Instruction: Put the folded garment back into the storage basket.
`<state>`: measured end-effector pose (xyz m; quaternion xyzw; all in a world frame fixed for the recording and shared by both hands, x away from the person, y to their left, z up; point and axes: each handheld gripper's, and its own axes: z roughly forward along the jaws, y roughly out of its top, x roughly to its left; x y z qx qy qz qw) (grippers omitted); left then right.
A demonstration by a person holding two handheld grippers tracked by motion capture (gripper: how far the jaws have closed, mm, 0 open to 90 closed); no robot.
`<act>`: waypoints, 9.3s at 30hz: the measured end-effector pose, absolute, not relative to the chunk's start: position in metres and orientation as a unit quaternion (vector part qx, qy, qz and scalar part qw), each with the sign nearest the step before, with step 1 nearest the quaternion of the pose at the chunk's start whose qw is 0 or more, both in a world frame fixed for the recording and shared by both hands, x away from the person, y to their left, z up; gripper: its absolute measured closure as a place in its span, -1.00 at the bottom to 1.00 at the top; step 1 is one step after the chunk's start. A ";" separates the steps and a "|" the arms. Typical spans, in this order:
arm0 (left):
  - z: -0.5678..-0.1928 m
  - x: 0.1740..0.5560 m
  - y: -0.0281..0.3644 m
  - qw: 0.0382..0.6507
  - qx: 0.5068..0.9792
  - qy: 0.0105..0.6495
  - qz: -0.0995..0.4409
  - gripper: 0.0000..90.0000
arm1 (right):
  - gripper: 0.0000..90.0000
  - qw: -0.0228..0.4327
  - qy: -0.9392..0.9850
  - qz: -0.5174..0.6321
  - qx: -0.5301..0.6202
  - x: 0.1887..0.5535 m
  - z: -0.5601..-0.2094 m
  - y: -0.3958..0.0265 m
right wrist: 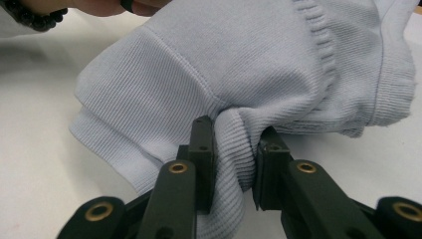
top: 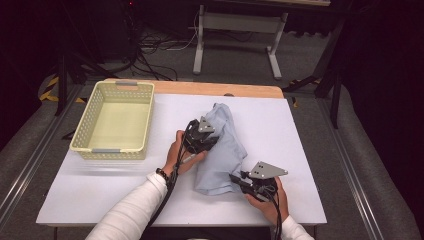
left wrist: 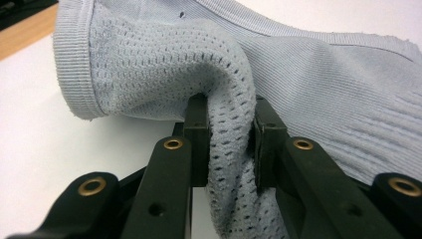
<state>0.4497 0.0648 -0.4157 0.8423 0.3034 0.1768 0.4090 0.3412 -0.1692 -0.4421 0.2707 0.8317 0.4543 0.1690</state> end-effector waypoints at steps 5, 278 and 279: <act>-0.412 0.450 0.064 0.407 0.842 0.300 0.186 0.65 | 0.65 0.174 0.829 0.457 0.270 0.342 -0.440 -0.168; -0.362 0.505 0.231 0.325 0.771 0.431 0.339 0.06 | -0.36 0.287 0.806 0.450 0.254 0.365 -0.441 -0.192; -0.362 0.504 0.230 0.327 0.769 0.432 0.340 0.02 | -0.37 0.288 0.806 0.450 0.255 0.365 -0.441 -0.192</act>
